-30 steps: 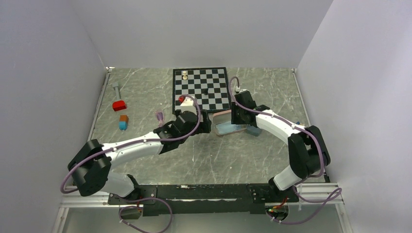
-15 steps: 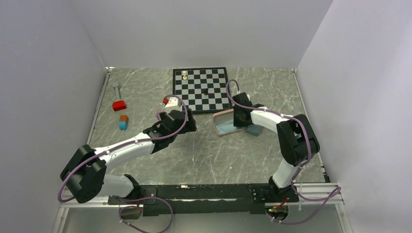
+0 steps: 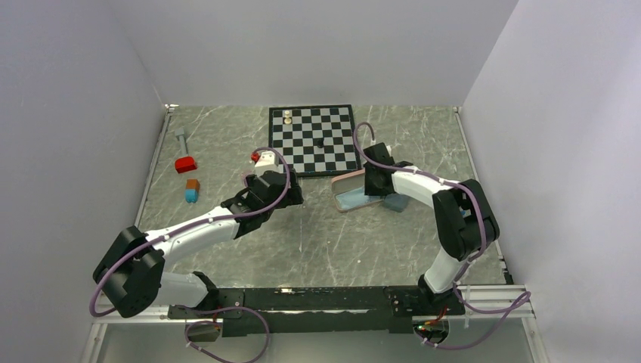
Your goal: Organize the sunglasses
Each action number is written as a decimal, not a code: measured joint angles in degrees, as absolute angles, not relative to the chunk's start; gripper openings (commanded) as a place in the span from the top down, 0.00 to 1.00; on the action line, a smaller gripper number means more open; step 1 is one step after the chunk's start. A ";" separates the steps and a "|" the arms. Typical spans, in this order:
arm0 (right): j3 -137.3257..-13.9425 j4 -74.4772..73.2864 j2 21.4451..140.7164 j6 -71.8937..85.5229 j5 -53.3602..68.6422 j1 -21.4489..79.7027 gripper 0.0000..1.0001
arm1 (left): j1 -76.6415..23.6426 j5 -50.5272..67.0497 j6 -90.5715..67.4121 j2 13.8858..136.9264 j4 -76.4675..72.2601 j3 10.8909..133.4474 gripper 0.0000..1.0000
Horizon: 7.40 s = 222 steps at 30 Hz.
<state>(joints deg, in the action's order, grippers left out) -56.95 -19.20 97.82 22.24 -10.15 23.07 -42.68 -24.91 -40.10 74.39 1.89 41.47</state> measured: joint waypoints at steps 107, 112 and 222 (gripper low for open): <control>-51.57 -19.86 74.65 35.51 -12.27 -13.85 0.00 | -4.34 6.59 -37.56 91.46 0.56 46.11 0.30; -51.57 -19.86 74.65 35.42 -11.88 -13.85 0.00 | -8.99 2.52 -36.21 94.56 6.42 51.27 0.43; -44.29 14.96 62.63 -16.49 70.59 35.40 0.63 | -33.67 88.77 -75.59 93.54 -86.94 48.64 0.98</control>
<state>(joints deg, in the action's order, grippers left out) -44.29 14.96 62.63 -16.49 70.59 35.40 -33.67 88.77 -75.59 93.54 -86.94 48.64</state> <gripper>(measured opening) 0.474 0.089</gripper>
